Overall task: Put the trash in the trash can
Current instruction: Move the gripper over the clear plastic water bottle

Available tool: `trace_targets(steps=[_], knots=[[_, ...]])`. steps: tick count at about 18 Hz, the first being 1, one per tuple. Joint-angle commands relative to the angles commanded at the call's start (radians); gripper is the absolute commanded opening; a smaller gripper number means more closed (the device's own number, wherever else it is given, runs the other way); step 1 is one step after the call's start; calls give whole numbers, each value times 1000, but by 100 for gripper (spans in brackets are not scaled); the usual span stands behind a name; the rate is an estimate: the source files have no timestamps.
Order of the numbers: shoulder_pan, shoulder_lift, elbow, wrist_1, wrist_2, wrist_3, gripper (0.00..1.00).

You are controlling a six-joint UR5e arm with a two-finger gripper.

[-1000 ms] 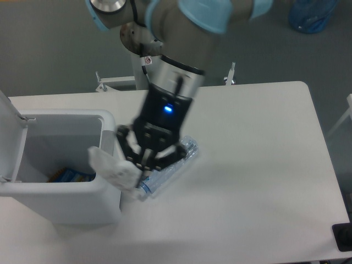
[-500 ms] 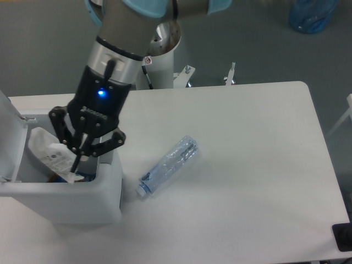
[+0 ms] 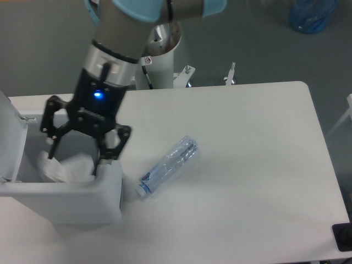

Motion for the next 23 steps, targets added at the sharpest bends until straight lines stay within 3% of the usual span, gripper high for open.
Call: trace_targets(steps=[5,7,10,14,17,23], knots=[[127,-72,-3,0,3,89,100],[144,-95,-9,-3,5,129,100],[143,-124,-61,-17,46,196,100],[120,-123,-167,-35,234,356,100],[97,-130,-228,-84,249,501,100],[43,-175,-273,-84,290,526,100]])
